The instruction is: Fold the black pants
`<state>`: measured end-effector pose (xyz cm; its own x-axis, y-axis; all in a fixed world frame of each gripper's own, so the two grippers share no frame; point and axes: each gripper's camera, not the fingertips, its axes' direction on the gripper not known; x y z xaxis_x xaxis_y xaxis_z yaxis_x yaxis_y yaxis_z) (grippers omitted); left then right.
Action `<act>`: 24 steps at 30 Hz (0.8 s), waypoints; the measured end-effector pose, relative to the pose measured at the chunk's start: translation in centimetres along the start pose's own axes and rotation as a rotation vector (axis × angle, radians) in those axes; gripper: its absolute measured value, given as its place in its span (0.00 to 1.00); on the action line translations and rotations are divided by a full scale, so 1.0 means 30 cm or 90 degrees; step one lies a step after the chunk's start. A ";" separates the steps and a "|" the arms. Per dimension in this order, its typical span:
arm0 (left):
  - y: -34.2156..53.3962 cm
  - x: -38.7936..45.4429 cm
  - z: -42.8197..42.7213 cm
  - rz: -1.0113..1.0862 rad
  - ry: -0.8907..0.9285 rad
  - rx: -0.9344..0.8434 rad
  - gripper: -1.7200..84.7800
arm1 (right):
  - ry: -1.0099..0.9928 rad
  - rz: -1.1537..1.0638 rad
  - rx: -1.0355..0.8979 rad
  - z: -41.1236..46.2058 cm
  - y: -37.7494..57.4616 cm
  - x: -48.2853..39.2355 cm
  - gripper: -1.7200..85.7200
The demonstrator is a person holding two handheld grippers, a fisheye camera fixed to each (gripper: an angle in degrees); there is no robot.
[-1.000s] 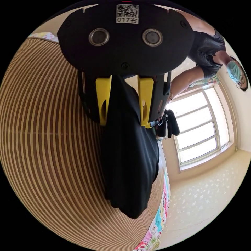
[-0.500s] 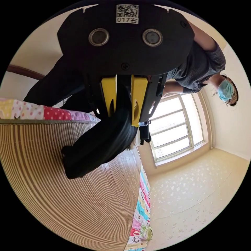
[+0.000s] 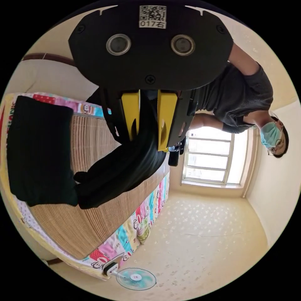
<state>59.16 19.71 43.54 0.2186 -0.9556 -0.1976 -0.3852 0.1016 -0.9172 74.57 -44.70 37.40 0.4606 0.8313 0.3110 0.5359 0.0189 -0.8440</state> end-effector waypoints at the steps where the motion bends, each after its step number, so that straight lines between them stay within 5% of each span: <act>1: -0.064 -0.021 0.111 -0.005 0.012 -0.005 0.14 | 0.012 0.021 0.007 -0.043 -0.010 0.035 0.11; 8: -0.146 -0.254 0.409 -0.138 -0.222 -0.123 0.14 | 0.297 0.441 0.170 -0.303 0.107 0.340 0.11; 15: 0.259 -0.363 -0.076 -0.182 -0.289 -0.105 0.12 | 0.231 0.298 0.223 -0.039 0.395 0.112 0.03; 21: 0.678 -0.367 -0.652 -0.281 -0.330 0.075 0.12 | 0.189 0.355 0.226 0.116 0.523 0.065 0.03; 24: 0.728 -0.342 -0.712 -0.241 -0.335 0.057 0.12 | 0.185 0.368 0.254 0.115 0.501 0.031 0.03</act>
<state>29.37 25.83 32.93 0.7430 -0.6689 0.0228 -0.1238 -0.1708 -0.9775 80.60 -41.71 23.50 0.7874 0.5916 -0.1732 -0.1188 -0.1301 -0.9844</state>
